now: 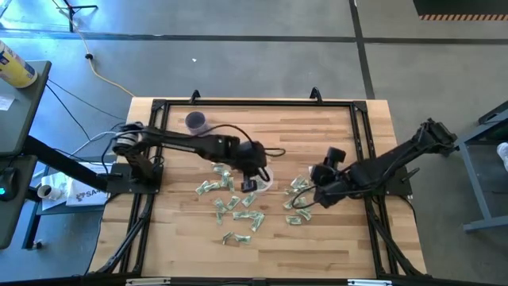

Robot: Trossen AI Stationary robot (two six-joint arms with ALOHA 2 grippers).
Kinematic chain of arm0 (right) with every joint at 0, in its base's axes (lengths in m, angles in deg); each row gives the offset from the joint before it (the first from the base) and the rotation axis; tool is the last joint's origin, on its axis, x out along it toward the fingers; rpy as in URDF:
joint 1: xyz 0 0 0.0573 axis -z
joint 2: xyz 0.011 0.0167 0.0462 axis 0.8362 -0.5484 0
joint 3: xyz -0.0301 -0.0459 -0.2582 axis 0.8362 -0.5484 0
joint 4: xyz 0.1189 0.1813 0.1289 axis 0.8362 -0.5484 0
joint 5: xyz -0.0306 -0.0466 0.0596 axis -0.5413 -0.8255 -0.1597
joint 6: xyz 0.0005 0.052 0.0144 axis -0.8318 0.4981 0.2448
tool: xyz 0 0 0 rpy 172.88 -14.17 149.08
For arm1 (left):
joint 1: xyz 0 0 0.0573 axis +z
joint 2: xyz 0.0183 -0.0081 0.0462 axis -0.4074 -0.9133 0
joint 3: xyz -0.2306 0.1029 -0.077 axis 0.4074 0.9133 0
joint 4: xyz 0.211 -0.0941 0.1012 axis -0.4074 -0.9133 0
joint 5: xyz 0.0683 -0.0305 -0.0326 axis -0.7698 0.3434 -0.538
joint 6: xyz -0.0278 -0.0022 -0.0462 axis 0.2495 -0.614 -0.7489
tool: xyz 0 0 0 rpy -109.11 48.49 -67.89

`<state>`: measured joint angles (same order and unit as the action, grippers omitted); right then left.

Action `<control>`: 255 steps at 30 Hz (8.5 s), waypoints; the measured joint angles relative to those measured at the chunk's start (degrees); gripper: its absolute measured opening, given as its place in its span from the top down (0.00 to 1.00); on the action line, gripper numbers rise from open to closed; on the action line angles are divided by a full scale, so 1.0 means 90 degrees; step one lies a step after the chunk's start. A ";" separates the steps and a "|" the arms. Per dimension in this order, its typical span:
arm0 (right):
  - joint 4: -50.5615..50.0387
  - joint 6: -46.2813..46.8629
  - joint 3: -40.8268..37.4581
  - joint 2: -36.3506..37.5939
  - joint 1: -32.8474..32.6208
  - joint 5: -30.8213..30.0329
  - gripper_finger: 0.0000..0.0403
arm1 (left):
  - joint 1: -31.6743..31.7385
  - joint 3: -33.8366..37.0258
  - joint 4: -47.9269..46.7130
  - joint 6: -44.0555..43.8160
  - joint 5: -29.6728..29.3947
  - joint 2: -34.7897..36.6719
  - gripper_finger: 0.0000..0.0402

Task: Pick and place Stevia / Truvia into bins
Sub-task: Put the stevia packet into the transparent container

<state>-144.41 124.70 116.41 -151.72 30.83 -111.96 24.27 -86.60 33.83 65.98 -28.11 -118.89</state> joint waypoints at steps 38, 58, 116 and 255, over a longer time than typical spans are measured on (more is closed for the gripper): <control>0.0591 0.2324 -0.0007 -0.2455 0.3390 0.3428 0.44 | 0.1158 0.2251 -0.1154 -0.0734 -0.0714 0.3251 0.53; 0.2864 0.3027 -0.1758 -0.1957 0.3671 0.4124 0.49 | 0.2386 0.2685 -0.0691 -0.0036 0.0462 0.3523 0.56; 0.2617 -0.3620 0.2273 -0.2376 0.3048 0.2486 0.37 | 0.0374 0.4422 0.0210 -0.3050 -0.0933 0.4383 0.43; 0.4292 -0.4290 -0.1387 -0.2164 0.3101 0.4243 0.37 | 0.1159 0.1811 -0.0360 -0.1212 0.0702 0.2557 0.60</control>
<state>-105.78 86.09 103.93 -171.20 58.74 -73.77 34.70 -70.30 30.59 55.08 -21.79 -95.88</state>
